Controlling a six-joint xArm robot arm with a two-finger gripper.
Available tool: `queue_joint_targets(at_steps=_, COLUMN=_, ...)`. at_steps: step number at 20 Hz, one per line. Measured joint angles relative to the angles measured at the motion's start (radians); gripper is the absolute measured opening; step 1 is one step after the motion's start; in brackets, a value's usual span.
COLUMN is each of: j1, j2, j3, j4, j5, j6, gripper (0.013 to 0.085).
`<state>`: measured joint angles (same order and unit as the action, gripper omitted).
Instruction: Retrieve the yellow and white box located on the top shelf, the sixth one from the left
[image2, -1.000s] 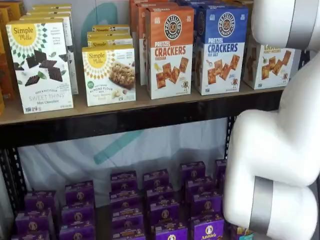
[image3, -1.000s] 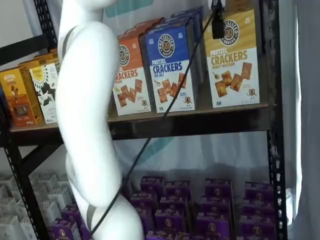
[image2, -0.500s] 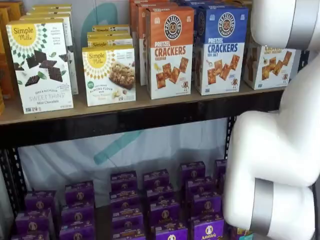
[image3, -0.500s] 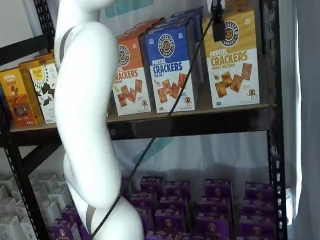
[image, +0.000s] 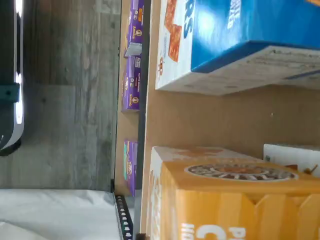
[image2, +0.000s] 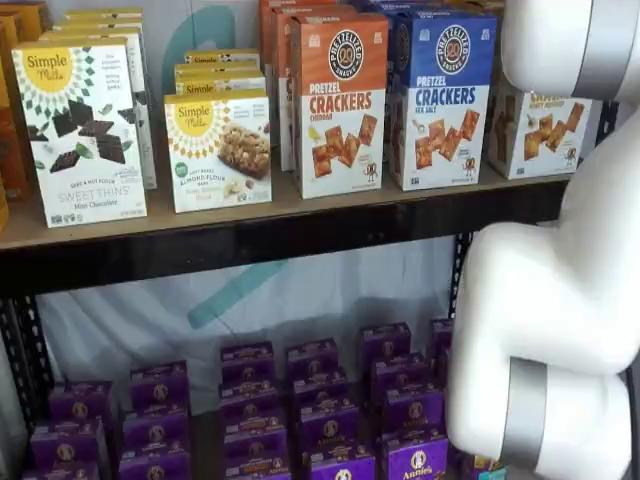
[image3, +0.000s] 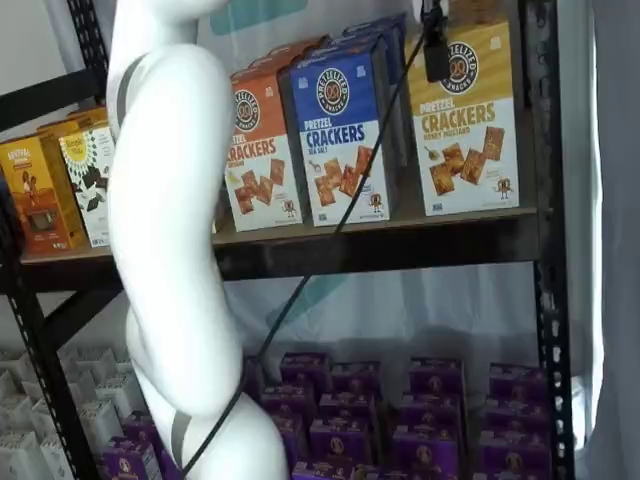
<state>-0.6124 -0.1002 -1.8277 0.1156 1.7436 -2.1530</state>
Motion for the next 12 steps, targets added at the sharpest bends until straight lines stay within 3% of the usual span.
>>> queue_joint_targets(at_steps=2, j1=0.001, j2=-0.004, j3=0.003, j4=-0.005, j5=-0.003, j6=-0.001, gripper=0.069)
queue_joint_targets(at_steps=8, j1=0.001, j2=-0.012, j3=0.011, j4=-0.004, j5=-0.005, j6=-0.001, gripper=0.069)
queue_joint_targets(at_steps=12, j1=0.001, j2=-0.016, j3=0.017, j4=-0.001, j5=-0.007, j6=-0.001, gripper=0.057)
